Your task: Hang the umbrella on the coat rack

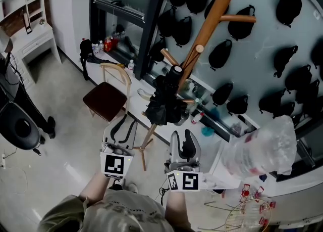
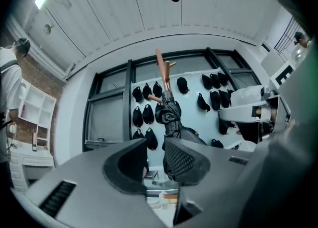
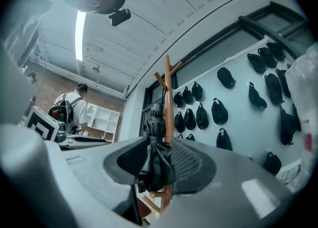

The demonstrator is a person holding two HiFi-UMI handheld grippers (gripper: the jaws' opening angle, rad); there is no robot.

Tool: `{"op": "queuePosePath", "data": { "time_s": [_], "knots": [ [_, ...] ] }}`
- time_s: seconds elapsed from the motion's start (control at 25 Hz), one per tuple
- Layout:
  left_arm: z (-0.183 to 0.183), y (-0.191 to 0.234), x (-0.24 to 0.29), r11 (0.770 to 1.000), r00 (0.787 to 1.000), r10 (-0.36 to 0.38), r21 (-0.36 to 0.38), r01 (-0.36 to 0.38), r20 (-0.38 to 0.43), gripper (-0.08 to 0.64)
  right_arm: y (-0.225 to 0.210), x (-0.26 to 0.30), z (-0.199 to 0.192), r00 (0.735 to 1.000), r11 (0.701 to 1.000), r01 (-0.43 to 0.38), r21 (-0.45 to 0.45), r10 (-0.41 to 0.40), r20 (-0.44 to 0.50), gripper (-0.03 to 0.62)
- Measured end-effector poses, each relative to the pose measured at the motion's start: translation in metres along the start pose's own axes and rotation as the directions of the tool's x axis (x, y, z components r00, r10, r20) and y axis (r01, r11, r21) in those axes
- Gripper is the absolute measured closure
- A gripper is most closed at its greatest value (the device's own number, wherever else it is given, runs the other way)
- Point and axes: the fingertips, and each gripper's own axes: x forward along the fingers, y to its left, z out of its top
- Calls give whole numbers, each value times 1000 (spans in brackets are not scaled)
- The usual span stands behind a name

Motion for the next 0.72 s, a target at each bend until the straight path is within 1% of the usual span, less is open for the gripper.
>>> {"op": "queuePosePath", "data": {
  "time_s": [0.04, 0.08, 0.2, 0.24, 0.28, 0.44, 0.72],
  "knots": [
    [4, 1, -1, 1000, 1000, 12, -4, -12, 23, 463, 0, -2, 0, 1000, 1000, 4, 1, -4, 1, 479],
    [7, 2, -2, 1000, 999, 24, -13, -24, 37, 490, 0, -3, 1, 1000, 1000, 7, 3, -7, 1, 505],
    [10, 2, -4, 998, 998, 42, -40, -40, 55, 528, -1, -6, 0, 1000, 1000, 11, 7, -11, 0, 508],
    [11, 2, -4, 998, 997, 43, -50, -40, 56, 532, -1, -7, 1, 1000, 1000, 17, 2, -17, 1, 566],
    [11, 2, -5, 997, 997, 43, -61, -40, 57, 537, -1, -7, 1, 1000, 1000, 21, -6, -21, 2, 583],
    [17, 0, -8, 995, 996, 30, -94, -22, 84, 549, 3, -9, 5, 1000, 999, 18, -35, -18, 12, 591],
    [21, 0, -10, 996, 995, 15, -89, -6, 102, 549, 9, -7, 14, 999, 998, 18, -61, -15, 39, 592]
  ]
}}
